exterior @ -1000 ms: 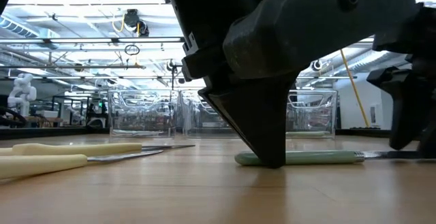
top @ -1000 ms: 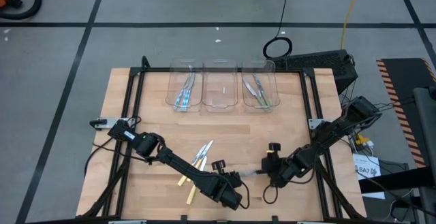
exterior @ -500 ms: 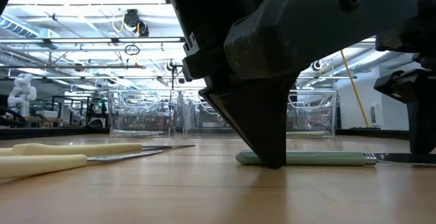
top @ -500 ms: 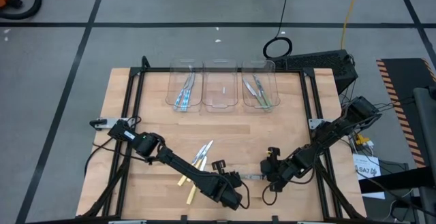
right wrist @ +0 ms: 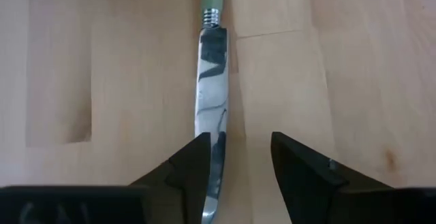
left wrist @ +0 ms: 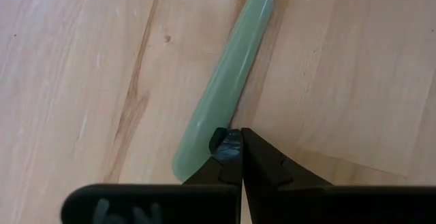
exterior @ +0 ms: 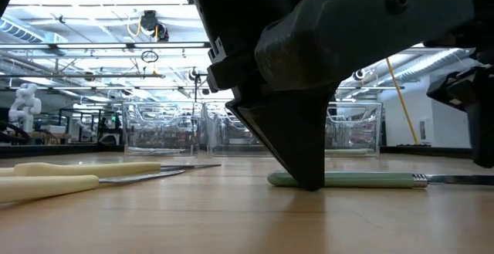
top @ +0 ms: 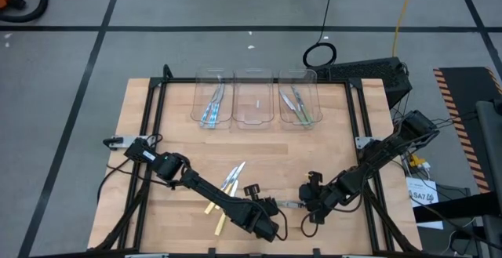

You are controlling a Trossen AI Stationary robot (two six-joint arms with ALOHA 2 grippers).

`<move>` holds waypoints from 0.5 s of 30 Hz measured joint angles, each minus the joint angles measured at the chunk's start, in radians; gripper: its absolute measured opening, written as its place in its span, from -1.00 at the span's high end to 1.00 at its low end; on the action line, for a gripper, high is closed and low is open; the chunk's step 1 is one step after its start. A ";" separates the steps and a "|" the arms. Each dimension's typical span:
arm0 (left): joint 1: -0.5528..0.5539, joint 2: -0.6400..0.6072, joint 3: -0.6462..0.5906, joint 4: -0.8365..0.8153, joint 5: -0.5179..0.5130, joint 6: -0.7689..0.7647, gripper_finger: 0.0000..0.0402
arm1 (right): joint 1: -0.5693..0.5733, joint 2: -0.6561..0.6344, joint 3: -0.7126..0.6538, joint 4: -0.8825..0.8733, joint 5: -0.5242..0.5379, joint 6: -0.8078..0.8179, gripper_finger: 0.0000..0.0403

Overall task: Sort silverware by color (type)
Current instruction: Put the green knife into the right transparent bin

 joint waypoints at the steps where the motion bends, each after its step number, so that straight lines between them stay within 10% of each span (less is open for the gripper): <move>1: 0.000 0.000 0.000 0.000 0.000 0.000 0.97 | 0.001 0.000 0.000 0.003 0.000 0.000 0.23; 15: 0.000 0.000 0.000 0.003 -0.001 0.000 0.97 | 0.026 0.004 0.000 0.068 0.008 -0.027 -0.18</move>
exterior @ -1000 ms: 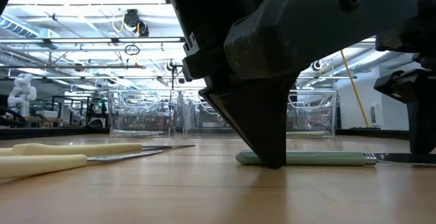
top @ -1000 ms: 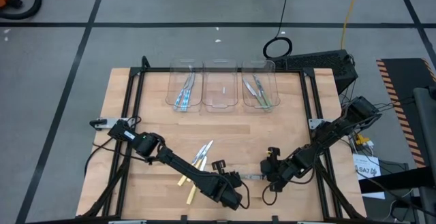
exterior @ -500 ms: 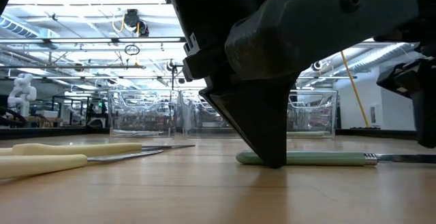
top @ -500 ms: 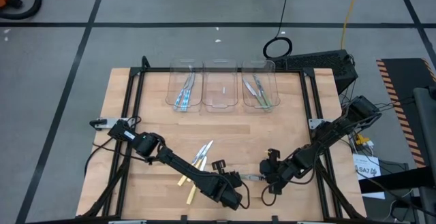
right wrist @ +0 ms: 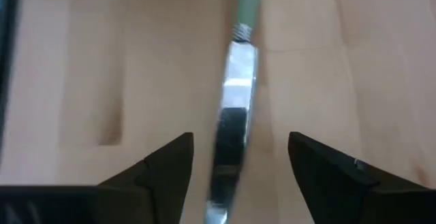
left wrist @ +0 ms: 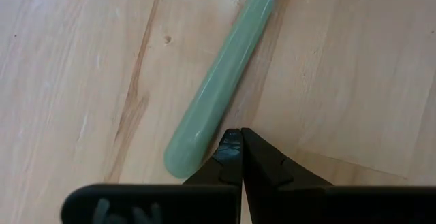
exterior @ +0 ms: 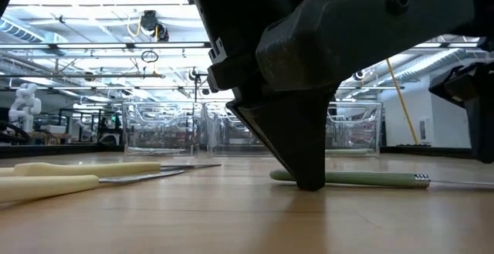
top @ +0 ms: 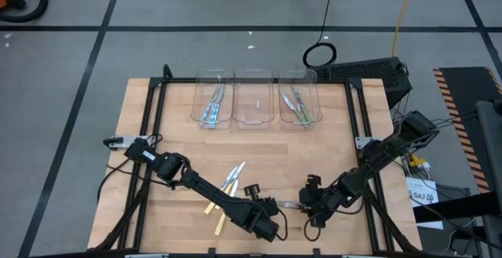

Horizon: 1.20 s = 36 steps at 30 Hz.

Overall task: Sort silverware by color (type)
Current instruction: Put the green knife into the right transparent bin

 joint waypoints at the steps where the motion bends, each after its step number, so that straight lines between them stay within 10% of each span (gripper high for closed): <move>1: 0.000 0.000 0.000 0.000 0.000 0.000 0.97 | 0.000 0.000 0.000 0.010 0.000 -0.011 -0.18; 23: -0.045 0.066 0.129 -0.015 -0.189 0.248 0.29 | 0.123 0.000 -0.001 -0.014 0.022 -0.009 -0.11; 36: 0.040 0.094 0.134 -0.042 -0.207 0.124 0.31 | 0.139 0.000 -0.001 -0.149 0.058 -0.034 -0.11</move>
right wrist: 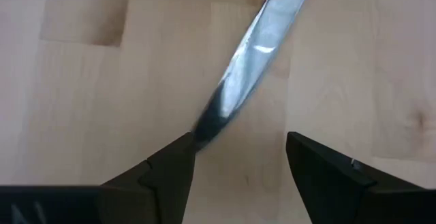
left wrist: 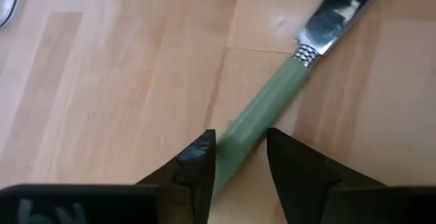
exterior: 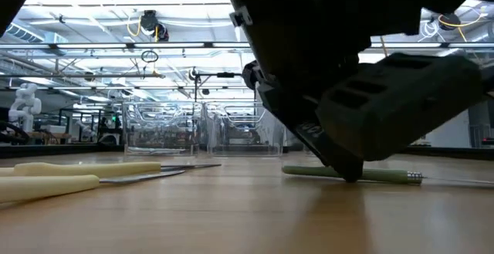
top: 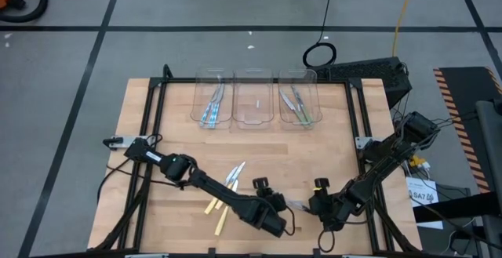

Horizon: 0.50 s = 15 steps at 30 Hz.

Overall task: Sort silverware by color (type)
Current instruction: Put the green knife into the right transparent bin

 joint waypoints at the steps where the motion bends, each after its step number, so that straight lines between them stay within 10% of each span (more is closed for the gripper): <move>1: 0.002 0.000 0.000 -0.003 -0.002 -0.010 0.34 | 0.000 0.000 0.000 -0.002 0.000 0.000 -0.11; 15: 0.001 0.001 -0.002 0.026 0.127 -0.026 0.89 | -0.002 0.000 0.000 -0.039 0.051 -0.020 -0.11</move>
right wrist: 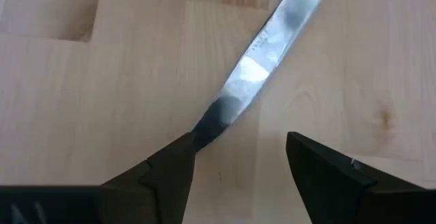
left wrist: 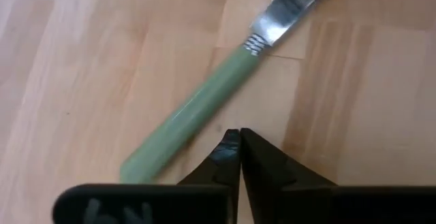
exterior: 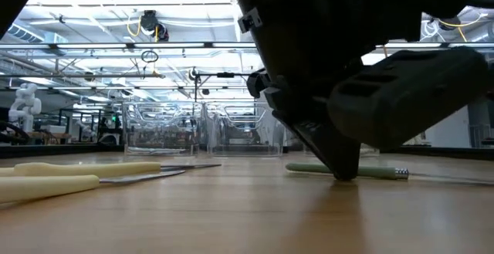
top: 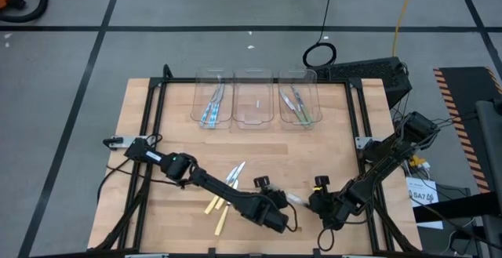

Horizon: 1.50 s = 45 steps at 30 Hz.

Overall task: Sort silverware by color (type)
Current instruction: Put the green knife into the right transparent bin

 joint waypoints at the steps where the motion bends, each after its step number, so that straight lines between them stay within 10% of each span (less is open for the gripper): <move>1: -0.003 0.000 0.001 0.000 0.001 0.000 0.91 | 0.000 0.000 0.000 0.000 0.000 0.000 -0.11; 14: -0.014 -0.010 0.152 -0.060 -0.001 0.092 0.89 | -0.003 0.000 0.000 0.004 0.156 -0.036 -0.11; 31: 0.021 -0.008 0.150 -0.116 -0.094 0.095 0.86 | -0.034 0.128 0.005 0.128 0.021 -0.132 -0.10; 45: 0.002 -0.008 0.151 -0.113 -0.048 0.069 0.86 | -0.039 0.131 0.002 0.145 -0.032 -0.290 0.43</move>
